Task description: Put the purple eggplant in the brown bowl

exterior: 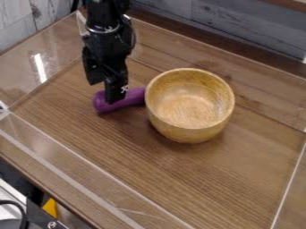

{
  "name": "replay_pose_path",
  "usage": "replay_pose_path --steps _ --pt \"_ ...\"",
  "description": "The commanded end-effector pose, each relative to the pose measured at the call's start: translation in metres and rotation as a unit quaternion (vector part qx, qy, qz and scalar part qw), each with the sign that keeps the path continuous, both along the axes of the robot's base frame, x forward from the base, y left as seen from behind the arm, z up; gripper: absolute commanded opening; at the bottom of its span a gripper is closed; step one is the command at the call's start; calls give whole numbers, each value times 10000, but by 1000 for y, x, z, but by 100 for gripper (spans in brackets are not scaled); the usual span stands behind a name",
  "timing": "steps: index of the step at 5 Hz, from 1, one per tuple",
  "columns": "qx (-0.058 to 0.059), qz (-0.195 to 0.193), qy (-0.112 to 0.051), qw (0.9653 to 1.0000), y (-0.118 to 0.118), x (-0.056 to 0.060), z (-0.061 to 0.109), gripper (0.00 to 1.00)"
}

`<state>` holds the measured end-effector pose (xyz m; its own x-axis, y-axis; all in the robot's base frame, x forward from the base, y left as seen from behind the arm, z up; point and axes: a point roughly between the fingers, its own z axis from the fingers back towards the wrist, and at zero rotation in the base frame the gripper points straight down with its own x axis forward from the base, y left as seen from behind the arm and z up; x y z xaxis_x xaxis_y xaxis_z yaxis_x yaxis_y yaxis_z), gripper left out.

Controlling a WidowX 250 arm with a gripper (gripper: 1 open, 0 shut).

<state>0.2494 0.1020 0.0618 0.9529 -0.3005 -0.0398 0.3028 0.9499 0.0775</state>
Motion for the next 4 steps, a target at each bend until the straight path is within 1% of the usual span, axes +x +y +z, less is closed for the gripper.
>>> replay_pose_path --steps 1,4 --pt "75 8 -224 9997 5 4 3 100" --pt "-18 11 -410 9992 9 10 -8 100"
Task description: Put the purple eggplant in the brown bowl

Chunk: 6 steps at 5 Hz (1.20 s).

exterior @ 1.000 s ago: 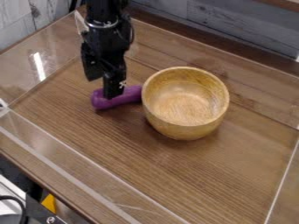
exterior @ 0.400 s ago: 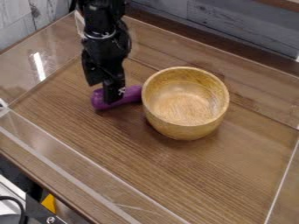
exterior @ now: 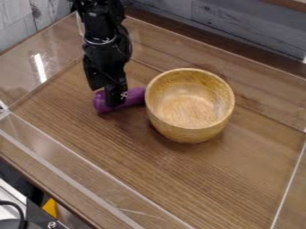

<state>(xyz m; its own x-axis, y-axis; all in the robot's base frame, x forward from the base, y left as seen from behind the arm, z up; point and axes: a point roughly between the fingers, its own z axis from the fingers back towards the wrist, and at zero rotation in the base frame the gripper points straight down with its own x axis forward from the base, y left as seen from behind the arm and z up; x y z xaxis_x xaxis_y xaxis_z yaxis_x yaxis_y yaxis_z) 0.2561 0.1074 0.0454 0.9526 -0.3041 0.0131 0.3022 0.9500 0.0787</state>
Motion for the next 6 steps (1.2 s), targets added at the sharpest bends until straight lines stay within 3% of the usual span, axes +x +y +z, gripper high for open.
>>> replay_pose_path --steps 1,3,6 --pt "60 50 -154 9999 3 4 6 0" --pt "19 43 -221 9997 -2 7 22 0" --pt "53 -212 -570 9981 -35 21 66 0"
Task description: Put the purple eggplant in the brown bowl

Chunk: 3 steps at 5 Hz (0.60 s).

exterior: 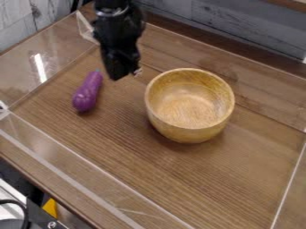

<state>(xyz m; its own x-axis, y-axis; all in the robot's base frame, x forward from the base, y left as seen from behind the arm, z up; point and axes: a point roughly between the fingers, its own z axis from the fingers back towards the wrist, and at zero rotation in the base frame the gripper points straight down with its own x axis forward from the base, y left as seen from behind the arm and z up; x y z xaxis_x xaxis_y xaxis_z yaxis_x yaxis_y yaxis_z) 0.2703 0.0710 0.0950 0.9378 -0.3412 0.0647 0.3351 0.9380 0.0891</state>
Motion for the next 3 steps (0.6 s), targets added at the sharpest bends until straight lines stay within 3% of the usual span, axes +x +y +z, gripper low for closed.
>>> replay_pose_path --steps 1,3 --pt "57 -186 -359 9992 -17 11 23 0" --pt "62 -428 -365 9984 -35 15 27 0"
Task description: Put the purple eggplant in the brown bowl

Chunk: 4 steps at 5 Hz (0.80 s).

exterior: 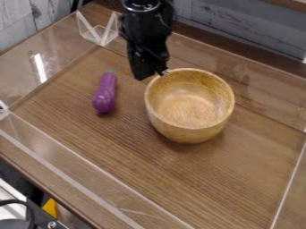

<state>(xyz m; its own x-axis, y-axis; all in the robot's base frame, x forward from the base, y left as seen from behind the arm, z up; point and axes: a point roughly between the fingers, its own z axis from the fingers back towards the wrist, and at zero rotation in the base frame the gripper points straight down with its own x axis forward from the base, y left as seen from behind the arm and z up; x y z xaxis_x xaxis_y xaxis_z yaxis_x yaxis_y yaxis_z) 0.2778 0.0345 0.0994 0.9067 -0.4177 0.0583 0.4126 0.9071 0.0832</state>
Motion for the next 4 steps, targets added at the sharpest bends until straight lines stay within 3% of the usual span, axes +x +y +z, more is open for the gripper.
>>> replay_pose_path --steps 1,4 --pt "70 -143 -405 9991 -6 8 25 0" --pt "107 -412 -307 9986 -13 -8 28 0"
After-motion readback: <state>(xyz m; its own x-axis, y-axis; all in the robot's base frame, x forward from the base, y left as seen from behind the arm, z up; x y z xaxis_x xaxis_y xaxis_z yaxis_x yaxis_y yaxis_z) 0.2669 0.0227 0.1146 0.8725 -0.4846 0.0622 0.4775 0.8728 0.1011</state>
